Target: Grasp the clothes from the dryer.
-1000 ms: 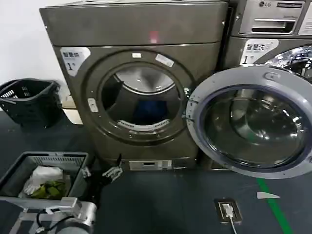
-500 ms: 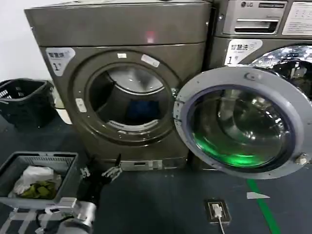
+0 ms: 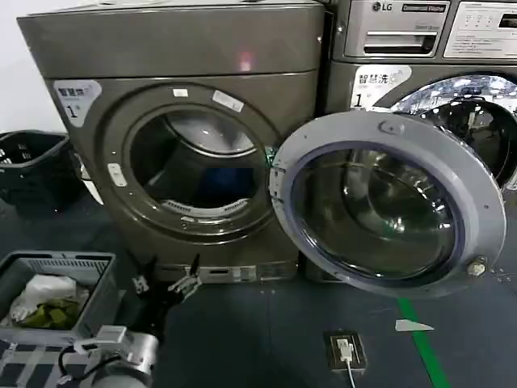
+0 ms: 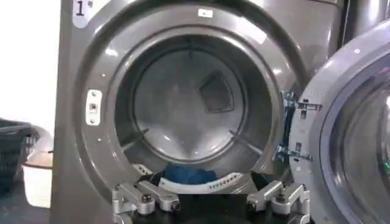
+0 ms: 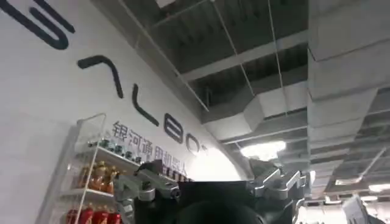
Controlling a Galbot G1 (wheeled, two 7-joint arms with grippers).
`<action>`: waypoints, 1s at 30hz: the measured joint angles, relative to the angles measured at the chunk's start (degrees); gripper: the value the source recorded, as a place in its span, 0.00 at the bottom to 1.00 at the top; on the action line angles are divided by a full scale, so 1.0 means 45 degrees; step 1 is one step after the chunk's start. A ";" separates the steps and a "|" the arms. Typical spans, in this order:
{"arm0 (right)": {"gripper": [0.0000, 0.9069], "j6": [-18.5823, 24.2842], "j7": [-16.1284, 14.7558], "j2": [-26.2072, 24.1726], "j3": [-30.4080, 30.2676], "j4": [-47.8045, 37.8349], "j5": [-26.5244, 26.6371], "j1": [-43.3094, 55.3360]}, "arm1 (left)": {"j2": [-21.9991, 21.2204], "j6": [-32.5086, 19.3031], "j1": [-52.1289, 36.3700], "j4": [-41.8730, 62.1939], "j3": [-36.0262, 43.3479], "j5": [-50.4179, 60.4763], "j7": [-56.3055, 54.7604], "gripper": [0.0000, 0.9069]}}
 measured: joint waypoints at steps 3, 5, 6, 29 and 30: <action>1.00 0.0185 -0.0027 0.0030 -0.0024 -0.0011 0.0014 -0.0021 | -0.0004 -0.0005 -0.0014 -0.0005 -0.0009 -0.0001 0.0006 1.00; 1.00 0.0274 -0.0042 0.0043 -0.0028 -0.0018 0.0027 -0.0036 | -0.0003 -0.0005 -0.0009 -0.0006 -0.0008 -0.0001 0.0011 1.00; 1.00 0.0311 -0.0053 0.0043 -0.0024 -0.0021 0.0029 -0.0048 | -0.0003 -0.0005 -0.0008 -0.0006 -0.0007 0.0000 0.0012 1.00; 1.00 0.0694 -0.0207 0.0126 -0.0032 -0.0198 0.0011 0.0044 | -0.0010 0.0006 -0.0072 0.0041 -0.0039 -0.0007 0.0070 1.00; 1.00 0.0705 -0.0212 0.0129 0.0001 -0.0218 0.0009 0.0023 | -0.0016 0.0011 -0.0091 0.0043 -0.0009 -0.0007 0.0078 1.00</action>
